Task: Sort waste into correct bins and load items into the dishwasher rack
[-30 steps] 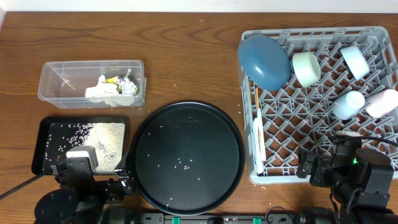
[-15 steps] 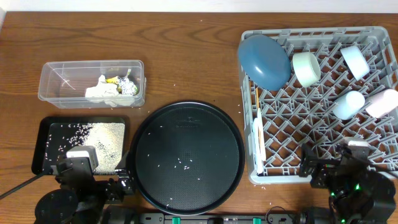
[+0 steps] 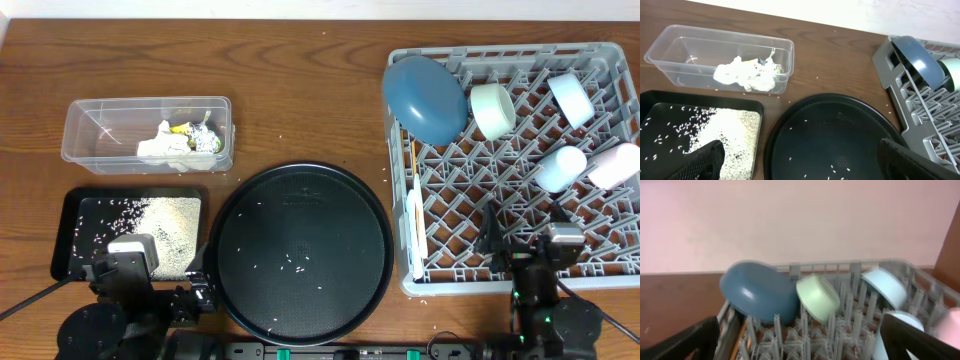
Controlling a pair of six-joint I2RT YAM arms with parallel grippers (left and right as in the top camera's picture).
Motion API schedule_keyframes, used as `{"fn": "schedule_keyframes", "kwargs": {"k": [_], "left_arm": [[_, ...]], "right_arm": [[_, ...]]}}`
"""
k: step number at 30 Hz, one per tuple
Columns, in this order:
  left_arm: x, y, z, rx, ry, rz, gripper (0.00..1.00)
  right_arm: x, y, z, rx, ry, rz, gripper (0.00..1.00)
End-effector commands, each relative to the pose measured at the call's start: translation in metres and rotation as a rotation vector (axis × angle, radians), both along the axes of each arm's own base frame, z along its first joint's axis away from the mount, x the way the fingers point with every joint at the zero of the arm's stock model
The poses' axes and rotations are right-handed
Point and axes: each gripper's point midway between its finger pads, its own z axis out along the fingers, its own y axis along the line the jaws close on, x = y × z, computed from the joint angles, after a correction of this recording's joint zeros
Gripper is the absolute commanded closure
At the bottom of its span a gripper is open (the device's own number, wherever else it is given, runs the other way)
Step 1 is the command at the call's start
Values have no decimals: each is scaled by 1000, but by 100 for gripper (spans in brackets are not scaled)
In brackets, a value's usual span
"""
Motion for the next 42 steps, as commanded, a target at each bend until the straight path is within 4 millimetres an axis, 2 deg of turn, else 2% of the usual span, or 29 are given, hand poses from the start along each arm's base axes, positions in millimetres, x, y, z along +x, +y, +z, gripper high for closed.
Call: {"fn": "schedule_keyframes", "kwargs": {"k": [1, 5, 8, 11, 42], "left_arm": [[0, 3, 0, 2, -2, 18, 2], [0, 3, 0, 2, -2, 18, 2], [0, 3, 0, 2, -2, 18, 2], [0, 3, 0, 2, -2, 18, 2], [0, 3, 0, 2, -2, 18, 2]], "right_arm": [[6, 0, -9, -55, -37, 2, 1], [13, 0, -18, -95, -105, -1, 1], [16, 0, -39, -117, -40, 7, 1], [16, 1, -72, -117, 91, 18, 1], [16, 1, -68, -110, 78, 18, 1]]}}
